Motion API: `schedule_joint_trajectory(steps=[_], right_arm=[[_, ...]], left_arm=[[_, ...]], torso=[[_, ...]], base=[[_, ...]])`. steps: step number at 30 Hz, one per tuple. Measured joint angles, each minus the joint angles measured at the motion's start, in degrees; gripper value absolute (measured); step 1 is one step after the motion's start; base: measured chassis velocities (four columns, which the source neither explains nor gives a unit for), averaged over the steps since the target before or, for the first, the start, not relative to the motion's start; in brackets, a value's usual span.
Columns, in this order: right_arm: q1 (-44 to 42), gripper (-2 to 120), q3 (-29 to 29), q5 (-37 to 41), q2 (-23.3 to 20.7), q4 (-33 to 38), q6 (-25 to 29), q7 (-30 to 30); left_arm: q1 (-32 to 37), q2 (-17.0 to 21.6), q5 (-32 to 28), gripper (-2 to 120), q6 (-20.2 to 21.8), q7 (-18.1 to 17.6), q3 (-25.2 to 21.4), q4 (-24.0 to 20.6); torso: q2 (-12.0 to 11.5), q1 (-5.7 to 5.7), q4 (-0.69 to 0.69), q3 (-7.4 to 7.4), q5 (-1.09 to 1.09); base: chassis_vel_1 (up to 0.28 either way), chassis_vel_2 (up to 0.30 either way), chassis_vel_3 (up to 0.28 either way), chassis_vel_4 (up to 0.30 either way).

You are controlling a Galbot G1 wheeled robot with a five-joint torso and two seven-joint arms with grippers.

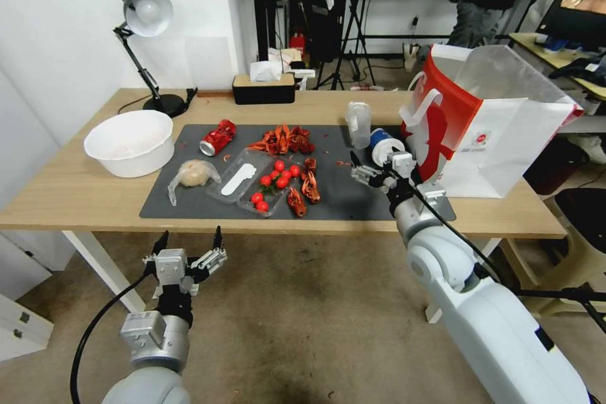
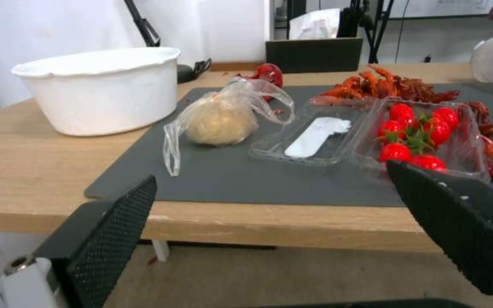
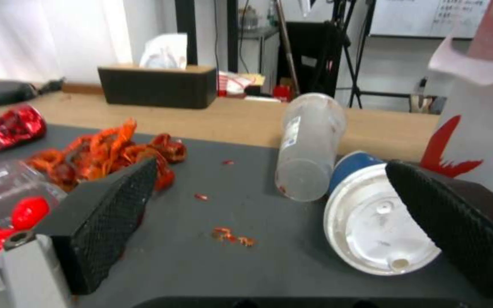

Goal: Pick up the trash from the table and place it into the takeout bag.

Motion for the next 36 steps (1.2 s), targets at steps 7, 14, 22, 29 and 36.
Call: schedule_joint_trajectory(steps=[7,14,22,29,36], right_arm=[[4.21,100,-1.97,0.70,-0.07,-2.34,-4.30,3.18],[7.36,100,-4.14,1.43,-0.05,-3.36,-9.51,7.16],[10.58,100,-5.53,2.63,-0.03,-6.12,-13.03,8.77],[12.05,100,-5.75,2.95,0.08,-8.58,-13.26,8.52],[13.75,100,-5.61,3.96,-0.61,-10.82,-13.76,8.23]], left_arm=[[0.15,-0.15,0.14,100,-0.08,0.00,-0.37,-0.14],[0.08,-0.21,0.57,100,-0.11,-0.01,-0.14,-0.13],[-0.15,-0.03,0.64,100,-0.13,-0.05,-0.24,0.10],[-0.42,0.04,0.38,100,-0.05,-0.13,0.27,0.02],[-0.63,0.15,0.30,100,0.01,-0.17,0.31,-0.12]], torso=[[0.00,-0.01,-0.01,0.00,0.00],[0.00,-0.01,0.00,0.00,0.00],[0.00,-0.01,0.00,0.00,0.00],[0.00,-0.01,0.00,0.00,0.00],[0.00,-0.01,0.00,-0.01,0.00]], base=[[0.000,0.000,0.000,0.000],[0.000,0.000,0.000,0.000],[0.000,0.000,0.000,0.000],[0.000,0.000,0.000,0.000],[0.000,0.000,0.000,0.000]])
